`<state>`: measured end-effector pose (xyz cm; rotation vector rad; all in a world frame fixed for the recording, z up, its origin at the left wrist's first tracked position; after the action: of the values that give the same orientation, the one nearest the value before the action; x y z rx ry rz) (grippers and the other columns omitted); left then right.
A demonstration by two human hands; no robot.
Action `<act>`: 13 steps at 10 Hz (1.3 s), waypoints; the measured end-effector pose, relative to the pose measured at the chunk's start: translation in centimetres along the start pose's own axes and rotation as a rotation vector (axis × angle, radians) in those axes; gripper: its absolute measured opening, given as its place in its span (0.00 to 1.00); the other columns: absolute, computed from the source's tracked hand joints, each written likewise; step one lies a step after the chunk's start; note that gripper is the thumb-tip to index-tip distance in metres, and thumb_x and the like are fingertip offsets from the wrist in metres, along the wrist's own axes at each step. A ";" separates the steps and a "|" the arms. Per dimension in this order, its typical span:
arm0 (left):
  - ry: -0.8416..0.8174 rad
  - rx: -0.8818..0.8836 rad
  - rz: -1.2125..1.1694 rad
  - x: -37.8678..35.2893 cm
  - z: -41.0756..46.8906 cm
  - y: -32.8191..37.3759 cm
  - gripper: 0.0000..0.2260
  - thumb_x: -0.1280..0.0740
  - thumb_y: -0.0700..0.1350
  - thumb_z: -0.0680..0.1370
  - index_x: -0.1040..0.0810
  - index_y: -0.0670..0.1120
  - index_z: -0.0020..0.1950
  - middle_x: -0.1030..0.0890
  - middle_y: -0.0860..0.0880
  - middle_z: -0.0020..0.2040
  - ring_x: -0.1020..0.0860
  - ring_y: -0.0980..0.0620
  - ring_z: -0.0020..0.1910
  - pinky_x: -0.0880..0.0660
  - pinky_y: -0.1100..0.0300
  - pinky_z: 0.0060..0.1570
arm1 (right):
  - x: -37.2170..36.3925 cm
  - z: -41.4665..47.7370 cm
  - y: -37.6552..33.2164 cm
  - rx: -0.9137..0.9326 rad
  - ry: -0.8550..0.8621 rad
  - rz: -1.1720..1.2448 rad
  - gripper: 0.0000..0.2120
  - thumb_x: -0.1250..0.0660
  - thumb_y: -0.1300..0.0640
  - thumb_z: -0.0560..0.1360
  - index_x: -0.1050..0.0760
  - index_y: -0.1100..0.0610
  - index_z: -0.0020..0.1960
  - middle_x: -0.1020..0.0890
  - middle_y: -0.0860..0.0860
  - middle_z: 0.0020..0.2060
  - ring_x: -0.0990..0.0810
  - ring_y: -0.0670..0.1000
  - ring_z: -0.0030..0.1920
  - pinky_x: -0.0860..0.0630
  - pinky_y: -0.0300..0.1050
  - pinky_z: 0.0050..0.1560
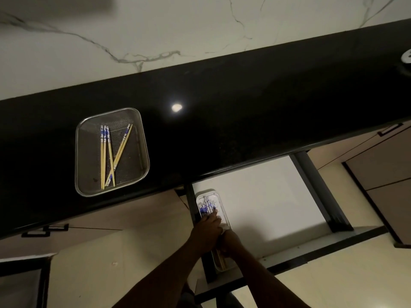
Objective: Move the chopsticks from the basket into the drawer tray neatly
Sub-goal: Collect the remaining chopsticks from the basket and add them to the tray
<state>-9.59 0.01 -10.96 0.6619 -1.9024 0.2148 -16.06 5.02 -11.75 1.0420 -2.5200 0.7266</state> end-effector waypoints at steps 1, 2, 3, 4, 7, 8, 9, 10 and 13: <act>-0.007 -0.004 0.023 -0.1 -0.2 0.0 0.18 0.39 0.43 0.82 0.28 0.43 0.72 0.36 0.40 0.79 0.49 0.37 0.81 0.51 0.42 0.79 | 0.3 -0.6 0.6 -0.059 0.122 0.189 0.17 0.40 0.60 0.82 0.26 0.66 0.67 0.23 0.48 0.37 0.25 0.46 0.34 0.26 0.37 0.36; -0.032 -0.003 0.028 -0.8 0.0 -0.1 0.19 0.39 0.43 0.82 0.29 0.43 0.73 0.37 0.40 0.79 0.47 0.37 0.80 0.51 0.42 0.79 | 0.2 -0.6 0.4 -0.013 0.127 0.124 0.19 0.37 0.57 0.81 0.26 0.65 0.68 0.17 0.56 0.50 0.21 0.50 0.40 0.23 0.42 0.48; -0.029 -0.017 0.031 -0.5 0.1 0.1 0.19 0.40 0.43 0.83 0.31 0.42 0.74 0.36 0.40 0.78 0.46 0.37 0.80 0.50 0.43 0.79 | 0.5 -0.9 0.4 -0.014 0.165 0.086 0.21 0.33 0.51 0.79 0.25 0.61 0.68 0.19 0.56 0.62 0.19 0.54 0.61 0.26 0.41 0.59; -0.035 -0.004 0.019 -0.3 0.4 -0.1 0.22 0.41 0.44 0.84 0.35 0.40 0.77 0.36 0.40 0.78 0.45 0.38 0.80 0.48 0.44 0.79 | 0.2 -1.4 0.2 -0.016 0.235 0.117 0.19 0.34 0.52 0.79 0.24 0.60 0.66 0.18 0.55 0.60 0.18 0.52 0.59 0.24 0.40 0.57; -0.083 -0.048 0.065 0.3 0.9 -0.2 0.16 0.44 0.43 0.84 0.26 0.39 0.69 0.30 0.38 0.73 0.38 0.39 0.77 0.42 0.45 0.76 | -1.7 -1.4 0.1 0.046 0.175 0.183 0.18 0.43 0.56 0.84 0.34 0.61 0.72 0.28 0.56 0.70 0.30 0.52 0.72 0.36 0.37 0.68; -0.080 -0.078 0.079 0.4 0.8 -0.2 0.15 0.42 0.42 0.83 0.27 0.39 0.68 0.29 0.38 0.71 0.35 0.39 0.74 0.40 0.45 0.75 | -1.2 -1.2 1.0 0.031 0.207 0.146 0.21 0.40 0.51 0.83 0.32 0.58 0.73 0.26 0.53 0.69 0.27 0.50 0.69 0.32 0.37 0.65; -0.070 -0.083 0.069 0.3 0.8 -0.2 0.16 0.43 0.42 0.84 0.28 0.39 0.69 0.29 0.38 0.71 0.36 0.39 0.75 0.40 0.45 0.75 | -0.8 -0.9 1.4 0.036 0.228 0.163 0.22 0.38 0.49 0.82 0.30 0.58 0.72 0.23 0.54 0.67 0.23 0.51 0.66 0.28 0.39 0.61; -0.040 -0.086 0.045 0.7 0.6 -0.1 0.16 0.43 0.42 0.84 0.28 0.39 0.69 0.29 0.39 0.71 0.36 0.40 0.75 0.41 0.47 0.76 | -0.5 -1.0 1.1 0.037 0.236 0.158 0.22 0.39 0.50 0.82 0.30 0.58 0.72 0.23 0.54 0.67 0.23 0.52 0.66 0.28 0.40 0.62; 0.118 0.010 -0.122 3.1 -1.3 -1.3 0.17 0.43 0.46 0.83 0.28 0.42 0.70 0.29 0.42 0.71 0.34 0.42 0.74 0.37 0.51 0.73 | 2.9 -2.5 -1.1 0.101 0.327 0.088 0.15 0.37 0.55 0.78 0.21 0.60 0.61 0.18 0.57 0.58 0.18 0.56 0.57 0.24 0.42 0.54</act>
<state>-8.72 -1.60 -7.85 0.7535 -1.7424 0.1815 -17.02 4.17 -8.01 0.7729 -2.2773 0.9722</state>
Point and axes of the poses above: each hand's wrist, its own z-axis towards the middle knuckle, its own x-axis out of the back of the hand, y = z × x, the point moved 6 cm from there along z, towards the middle knuckle
